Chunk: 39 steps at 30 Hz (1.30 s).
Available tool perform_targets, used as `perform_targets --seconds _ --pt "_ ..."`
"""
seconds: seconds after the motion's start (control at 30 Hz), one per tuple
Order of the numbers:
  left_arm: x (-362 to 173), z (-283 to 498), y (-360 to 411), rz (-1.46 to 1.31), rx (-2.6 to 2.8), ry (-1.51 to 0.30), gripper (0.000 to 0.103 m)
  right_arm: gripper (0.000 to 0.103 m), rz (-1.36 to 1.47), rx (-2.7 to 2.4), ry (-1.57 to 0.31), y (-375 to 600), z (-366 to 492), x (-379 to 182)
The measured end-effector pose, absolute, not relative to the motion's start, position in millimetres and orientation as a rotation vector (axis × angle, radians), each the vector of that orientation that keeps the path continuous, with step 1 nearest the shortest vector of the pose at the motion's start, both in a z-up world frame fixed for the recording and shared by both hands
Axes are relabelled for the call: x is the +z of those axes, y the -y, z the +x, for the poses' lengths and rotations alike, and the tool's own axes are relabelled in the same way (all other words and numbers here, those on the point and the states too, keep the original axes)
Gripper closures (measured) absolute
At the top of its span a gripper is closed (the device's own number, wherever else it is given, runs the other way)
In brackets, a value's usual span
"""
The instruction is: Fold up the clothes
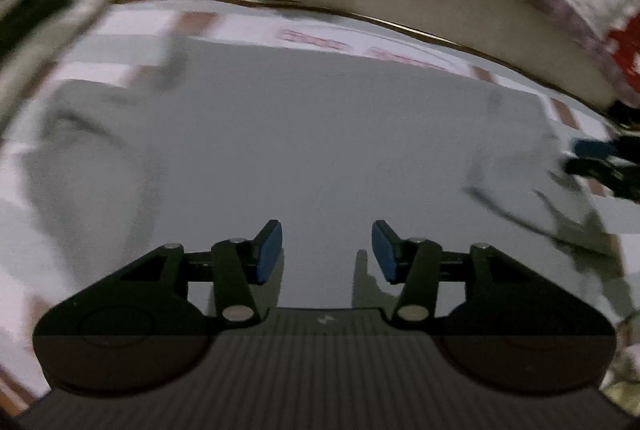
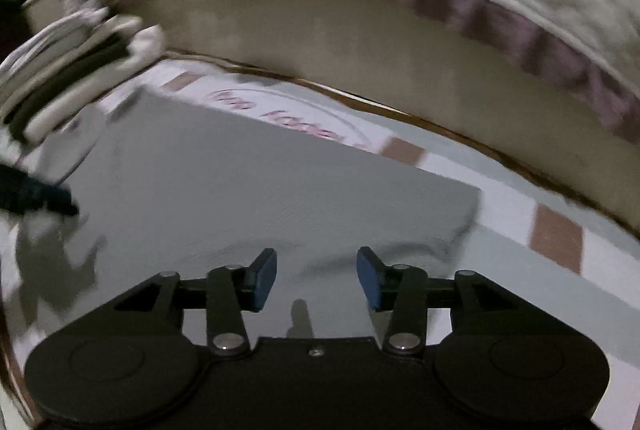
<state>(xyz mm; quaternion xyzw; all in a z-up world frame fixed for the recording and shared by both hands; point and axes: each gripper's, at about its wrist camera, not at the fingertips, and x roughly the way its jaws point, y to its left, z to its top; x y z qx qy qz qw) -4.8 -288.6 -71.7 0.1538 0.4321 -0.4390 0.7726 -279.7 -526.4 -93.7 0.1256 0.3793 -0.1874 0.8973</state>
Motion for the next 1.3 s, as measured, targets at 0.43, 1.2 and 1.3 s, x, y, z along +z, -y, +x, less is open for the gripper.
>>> perform_targets --seconds 0.43,1.2,1.3 --pt "-100 158 173 -0.281 -0.701 -1.107 0.044 0.049 0.616 -0.199 -0.687 432 -135 -72" --pt "-133 165 181 -0.243 -0.65 -1.161 0.044 0.047 0.147 -0.155 -0.781 271 -47 -147" --pt "-141 173 177 -0.35 -0.642 -1.104 0.042 0.047 0.153 -0.128 -0.766 272 -48 -150"
